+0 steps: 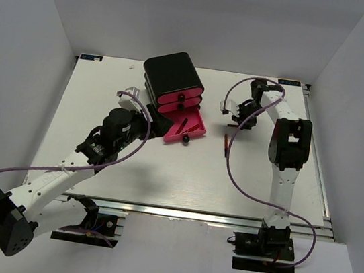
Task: Organize the makeup
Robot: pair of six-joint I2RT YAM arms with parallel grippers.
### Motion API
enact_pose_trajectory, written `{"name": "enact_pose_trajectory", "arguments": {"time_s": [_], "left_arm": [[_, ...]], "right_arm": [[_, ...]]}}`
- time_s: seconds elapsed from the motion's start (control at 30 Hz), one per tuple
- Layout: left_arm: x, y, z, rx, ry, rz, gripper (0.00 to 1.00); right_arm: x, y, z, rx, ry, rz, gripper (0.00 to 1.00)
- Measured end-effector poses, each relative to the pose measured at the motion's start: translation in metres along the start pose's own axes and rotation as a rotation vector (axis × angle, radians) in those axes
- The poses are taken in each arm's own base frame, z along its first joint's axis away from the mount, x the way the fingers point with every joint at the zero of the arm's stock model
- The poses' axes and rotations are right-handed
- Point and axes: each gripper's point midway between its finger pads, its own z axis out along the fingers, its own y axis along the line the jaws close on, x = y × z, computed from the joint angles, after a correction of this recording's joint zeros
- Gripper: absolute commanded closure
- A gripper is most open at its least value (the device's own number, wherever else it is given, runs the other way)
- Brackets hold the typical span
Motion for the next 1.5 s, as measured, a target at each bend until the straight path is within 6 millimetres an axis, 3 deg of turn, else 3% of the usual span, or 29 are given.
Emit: {"name": "enact_pose_trajectory", "arguments": {"time_s": [0.1, 0.2, 0.27, 0.33, 0.43, 0.5, 0.57, 0.73, 0.87, 1.0, 1.03, 1.13, 1.27, 1.4, 1.5], "left_arm": [[0.0, 0.001, 0.0, -0.002, 0.001, 0.003, 0.02], [-0.001, 0.003, 0.0, -0.012, -0.004, 0.02, 0.02], [-0.005, 0.004, -0.001, -0.023, -0.018, 0.037, 0.02], [-0.011, 0.004, -0.004, -0.031, -0.038, 0.056, 0.02], [-0.023, 0.001, -0.011, -0.024, -0.077, 0.078, 0.02], [-0.03, -0.003, -0.017, -0.015, -0.105, 0.084, 0.02], [-0.035, -0.006, -0.023, -0.004, -0.124, 0.085, 0.02], [-0.042, -0.01, -0.032, 0.011, -0.153, 0.077, 0.02], [-0.041, -0.008, -0.034, 0.009, -0.158, 0.072, 0.02], [-0.039, -0.006, -0.033, 0.004, -0.153, 0.072, 0.02], [-0.039, -0.006, -0.033, 0.004, -0.153, 0.072, 0.02], [-0.038, -0.005, -0.032, 0.002, -0.15, 0.072, 0.02], [-0.038, -0.005, -0.032, 0.002, -0.149, 0.069, 0.02], [-0.039, -0.006, -0.031, 0.005, -0.153, 0.065, 0.03], [-0.038, -0.006, -0.031, 0.004, -0.151, 0.065, 0.12]], "right_arm": [[-0.01, -0.001, -0.003, 0.052, -0.032, 0.058, 1.0], [-0.041, 0.014, -0.014, 0.086, -0.078, 0.042, 1.0], [-0.073, 0.022, -0.024, 0.106, -0.112, -0.003, 1.0], [-0.132, 0.027, -0.039, 0.146, -0.184, -0.097, 1.0], [-0.203, 0.035, -0.046, 0.183, -0.277, -0.207, 1.0], [-0.234, 0.043, -0.039, 0.177, -0.312, -0.241, 1.0], [-0.248, 0.05, -0.024, 0.153, -0.322, -0.235, 1.0], [-0.242, 0.05, 0.019, 0.113, -0.276, -0.17, 1.0], [-0.239, 0.044, 0.033, 0.133, -0.249, -0.131, 0.93], [-0.25, 0.034, 0.031, 0.195, -0.254, -0.135, 0.68], [-0.253, 0.034, 0.032, 0.201, -0.253, -0.138, 0.54], [-0.26, 0.032, 0.032, 0.221, -0.258, -0.146, 0.48], [-0.264, 0.03, 0.033, 0.241, -0.263, -0.155, 0.5], [-0.25, 0.034, 0.034, 0.244, -0.257, -0.097, 0.58], [-0.234, 0.033, 0.017, 0.308, -0.277, 0.037, 0.95]]}}
